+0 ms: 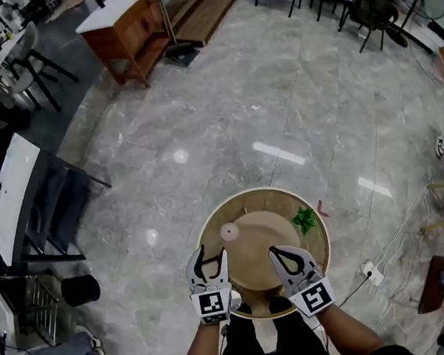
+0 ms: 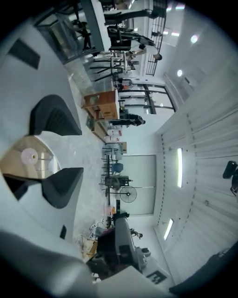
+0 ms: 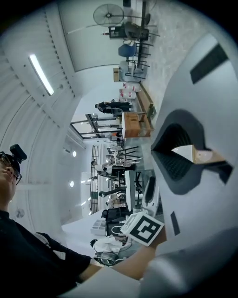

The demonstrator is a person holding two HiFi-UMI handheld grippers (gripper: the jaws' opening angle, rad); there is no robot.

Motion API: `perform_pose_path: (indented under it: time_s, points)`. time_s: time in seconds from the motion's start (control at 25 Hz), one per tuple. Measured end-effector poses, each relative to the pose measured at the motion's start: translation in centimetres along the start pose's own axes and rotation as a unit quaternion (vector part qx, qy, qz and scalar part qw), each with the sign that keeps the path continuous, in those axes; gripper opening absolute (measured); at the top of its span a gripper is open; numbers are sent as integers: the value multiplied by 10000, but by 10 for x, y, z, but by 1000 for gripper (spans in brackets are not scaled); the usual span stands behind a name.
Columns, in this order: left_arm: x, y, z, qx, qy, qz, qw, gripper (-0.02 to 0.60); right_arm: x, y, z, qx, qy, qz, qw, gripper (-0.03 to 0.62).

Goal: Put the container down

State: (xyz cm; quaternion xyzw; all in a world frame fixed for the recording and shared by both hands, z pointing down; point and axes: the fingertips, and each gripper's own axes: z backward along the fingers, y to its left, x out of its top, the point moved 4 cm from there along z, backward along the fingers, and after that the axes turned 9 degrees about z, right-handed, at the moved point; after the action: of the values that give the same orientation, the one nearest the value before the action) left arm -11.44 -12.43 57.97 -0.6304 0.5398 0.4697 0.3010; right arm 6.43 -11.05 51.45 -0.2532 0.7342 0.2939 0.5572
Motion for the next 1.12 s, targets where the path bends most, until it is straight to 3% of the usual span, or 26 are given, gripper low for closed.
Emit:
perform_pose_path:
  time_s: [0.12,0.24,0.28,0.36,0.52,0.64,0.88,1.12]
  points:
    - [32,-2,36,-64,-171,-149,9997,196,32,11,2,331,-3,509,9982,0]
    - [52,-7,67,-50,-258,-179,9995,147,64,18,7,463,-171,613,9969,0]
    - [58,-9,75,-37,-269,-218,9994,117,72,20,9,453,-224,498,9975,0]
    - [70,-15,89,-99,-231,-314,9992,-9,84,25,11,436,-283,151,9985,0]
    - [93,-31,109,-473,-347,-182,9981,-8,99,39,9,461,-526,-209,9973,0]
    - [110,-42,120,-654,-517,-96,9965,-8,113,39,14,423,-666,-125,9968,0]
    - [122,-48,141,-697,-693,-55,9951,-8,130,32,40,271,-842,151,9960,-2]
    - [132,-51,146,-667,-820,-45,9944,-8,142,21,55,15,-918,102,9957,-2]
